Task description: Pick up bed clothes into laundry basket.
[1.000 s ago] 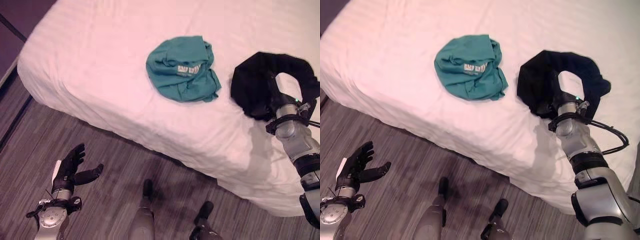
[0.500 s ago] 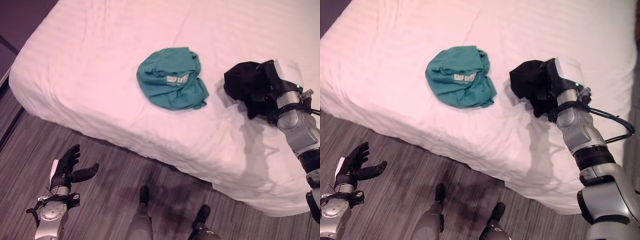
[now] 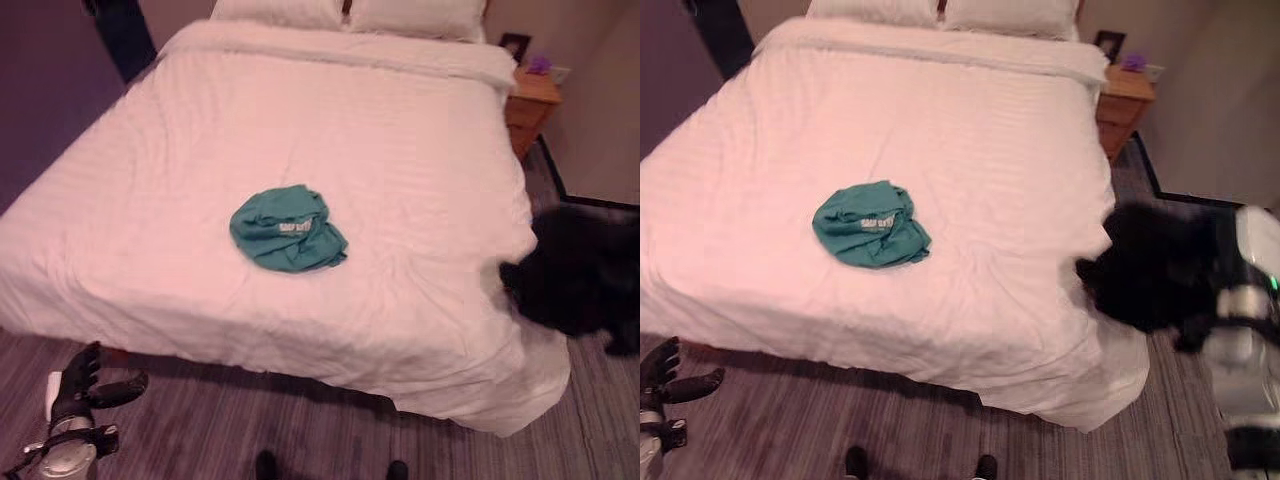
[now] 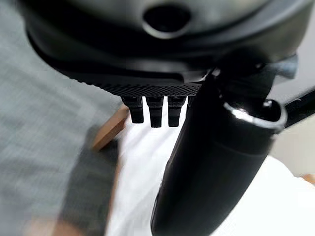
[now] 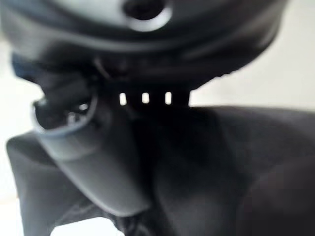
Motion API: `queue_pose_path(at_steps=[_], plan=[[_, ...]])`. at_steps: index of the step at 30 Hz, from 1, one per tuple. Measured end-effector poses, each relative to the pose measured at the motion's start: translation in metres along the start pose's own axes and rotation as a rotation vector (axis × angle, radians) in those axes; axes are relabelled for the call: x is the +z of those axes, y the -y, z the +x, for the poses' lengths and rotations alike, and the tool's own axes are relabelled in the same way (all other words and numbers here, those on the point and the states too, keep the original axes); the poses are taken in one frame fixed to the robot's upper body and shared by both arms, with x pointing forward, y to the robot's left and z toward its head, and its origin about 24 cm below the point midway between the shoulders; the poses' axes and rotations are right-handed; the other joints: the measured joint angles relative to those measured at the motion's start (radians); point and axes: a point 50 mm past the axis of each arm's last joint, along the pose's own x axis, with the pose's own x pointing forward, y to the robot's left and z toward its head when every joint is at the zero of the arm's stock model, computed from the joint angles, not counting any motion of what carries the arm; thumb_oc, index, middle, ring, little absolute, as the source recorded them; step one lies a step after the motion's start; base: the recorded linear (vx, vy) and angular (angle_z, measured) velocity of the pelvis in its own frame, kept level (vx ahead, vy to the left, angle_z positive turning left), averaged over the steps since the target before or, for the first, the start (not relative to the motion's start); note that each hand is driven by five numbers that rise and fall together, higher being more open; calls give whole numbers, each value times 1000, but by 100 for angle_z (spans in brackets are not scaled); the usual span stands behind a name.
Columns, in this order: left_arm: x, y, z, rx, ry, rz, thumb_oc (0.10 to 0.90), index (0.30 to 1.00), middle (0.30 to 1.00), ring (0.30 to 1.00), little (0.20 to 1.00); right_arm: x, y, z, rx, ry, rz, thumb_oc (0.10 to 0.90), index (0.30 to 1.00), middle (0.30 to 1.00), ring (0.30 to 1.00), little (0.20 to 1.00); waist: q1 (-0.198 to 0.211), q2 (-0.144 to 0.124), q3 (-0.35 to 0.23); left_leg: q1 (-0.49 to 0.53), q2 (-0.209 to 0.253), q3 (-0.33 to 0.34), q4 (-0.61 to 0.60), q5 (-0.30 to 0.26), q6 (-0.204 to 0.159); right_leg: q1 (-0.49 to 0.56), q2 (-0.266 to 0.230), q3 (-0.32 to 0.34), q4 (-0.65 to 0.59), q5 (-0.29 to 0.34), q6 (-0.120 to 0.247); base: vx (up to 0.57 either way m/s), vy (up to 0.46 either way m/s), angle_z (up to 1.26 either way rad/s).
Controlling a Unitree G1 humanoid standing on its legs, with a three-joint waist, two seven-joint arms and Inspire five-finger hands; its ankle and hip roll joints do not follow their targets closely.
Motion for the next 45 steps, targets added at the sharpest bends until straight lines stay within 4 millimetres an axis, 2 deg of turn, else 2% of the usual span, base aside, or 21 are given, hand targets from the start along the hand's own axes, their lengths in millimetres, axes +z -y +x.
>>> queue_pose_path(at_steps=[1,2,3,4,6,7,8,9,10,12,13,14,16,18,22,25,28,30,34,39,45], plan=[[2,-16,0,49,14,31,800,900,900,900,900,-6,-8,-3,40,-24,-19,400,300,300,300,300,-9,6,6,16,3,41,0,-3,-10,-44,-4,6,34,1,2,-86,7,-117],[6,-32,0,101,27,56,800,900,900,900,900,-19,-16,-10,80,-59,-43,400,300,300,300,300,1,31,19,30,19,97,0,-3,-15,-92,-24,-55,90,8,3,-16,-65,-137],[16,-48,3,132,58,115,800,900,900,900,900,-33,-22,-15,112,-99,-62,400,300,300,300,300,22,39,37,47,27,144,0,-4,-15,-150,-63,-186,166,12,9,45,-98,-107],[49,-70,13,207,157,179,800,900,900,900,900,-74,-32,-36,197,-273,-135,400,300,300,300,300,26,29,42,41,27,127,-3,-35,-19,-167,-105,-290,255,-23,-6,115,-206,-43],[93,-90,22,310,296,169,800,900,900,900,900,-136,-47,-91,318,-587,-191,400,300,300,300,300,18,57,39,43,65,99,7,-54,-32,-187,-84,-282,328,-91,-35,141,-196,5],[104,-100,20,339,332,179,800,900,900,900,900,-148,-56,-112,359,-666,-187,400,300,300,300,300,21,62,38,44,78,101,19,-60,-40,-207,-80,-269,380,-139,-64,102,-117,-29],[107,-111,16,389,345,181,800,900,900,900,900,-158,-64,-133,402,-738,-185,400,300,300,300,300,16,87,33,19,108,96,117,-76,-42,-247,-48,-241,445,-212,-125,60,-99,-55],[107,-112,18,411,335,171,800,900,900,900,900,-161,-75,-144,436,-786,-168,400,300,300,300,300,24,67,46,-38,121,52,286,-56,-70,-252,-52,-187,452,-226,-151,68,-29,-76],[104,-105,21,390,322,182,800,900,900,900,900,-159,-83,-149,467,-799,-157,400,300,300,300,300,25,63,46,-109,132,-1,430,-16,-53,-226,-38,-182,401,-220,-161,84,17,-77],[115,-87,26,358,363,158,800,900,900,900,900,-151,-98,-150,511,-779,-143,400,300,300,300,300,25,66,47,-188,103,-119,523,-38,-82,-189,-9,-148,321,-177,-156,180,109,-78],[143,-64,27,308,483,137,800,900,900,900,900,-124,-124,-133,582,-672,-101,400,300,300,300,300,41,50,47,-180,35,-168,245,-56,-71,-170,21,-126,205,-114,-154,216,192,-123],[151,-61,25,298,527,136,800,900,900,900,900,-113,-130,-124,584,-623,-68,400,300,300,300,300,58,47,50,-181,31,-165,206,-42,-72,-170,34,-139,178,-81,-189,168,156,-141],[164,-39,35,275,560,166,800,900,900,900,900,-90,-148,-112,609,-530,-53,400,300,300,300,300,44,68,47,-153,46,-191,77,-22,-79,-104,121,-89,93,-70,-179,78,52,-86],[163,-29,39,248,547,222,800,900,900,900,900,-72,-160,-105,631,-466,-10,400,300,300,300,300,27,59,53,-153,60,-171,119,-4,-98,-74,146,-108,68,-58,-182,107,116,-83],[162,-9,47,194,518,373,800,900,900,900,900,-76,-163,-121,647,-476,5,400,300,300,300,300,-33,34,55,-110,71,-159,180,3,-80,-12,162,-107,48,-61,-192,165,106,-23],[151,-8,51,196,470,474,800,900,900,900,900,-97,-158,-140,669,-567,-48,400,300,300,300,300,-54,44,53,-18,73,-116,84,-2,-27,0,166,-83,70,-62,-151,80,38,-15],[131,-19,55,225,343,527,800,900,900,900,900,-119,-159,-184,755,-683,-90,400,300,300,300,300,-35,2,34,33,3,-86,30,-13,-4,-10,92,-44,103,-71,-114,62,50,-3],[114,-32,55,253,255,542,800,900,900,900,900,-121,-160,-193,785,-700,-88,400,300,300,300,300,-34,-5,30,46,-22,-87,27,-18,4,11,69,-43,87,-67,-98,19,45,5],[93,-56,53,303,135,542,800,900,900,900,900,-118,-161,-186,793,-688,-82,400,300,300,300,300,-18,3,30,67,-32,-87,15,-21,10,48,68,-46,40,-57,-81,9,12,3],[79,-60,48,268,94,569,800,900,900,900,900,-111,-159,-165,761,-651,-55,400,300,300,300,300,14,43,17,69,-27,-89,7,-30,21,53,73,-47,43,-67,-67,10,5,4],[75,-55,48,219,75,561,800,900,900,900,900,-106,-151,-147,734,-602,-31,400,300,300,300,300,19,60,11,40,-33,-96,-3,-40,41,20,64,-43,66,-70,-66,-24,13,3]])
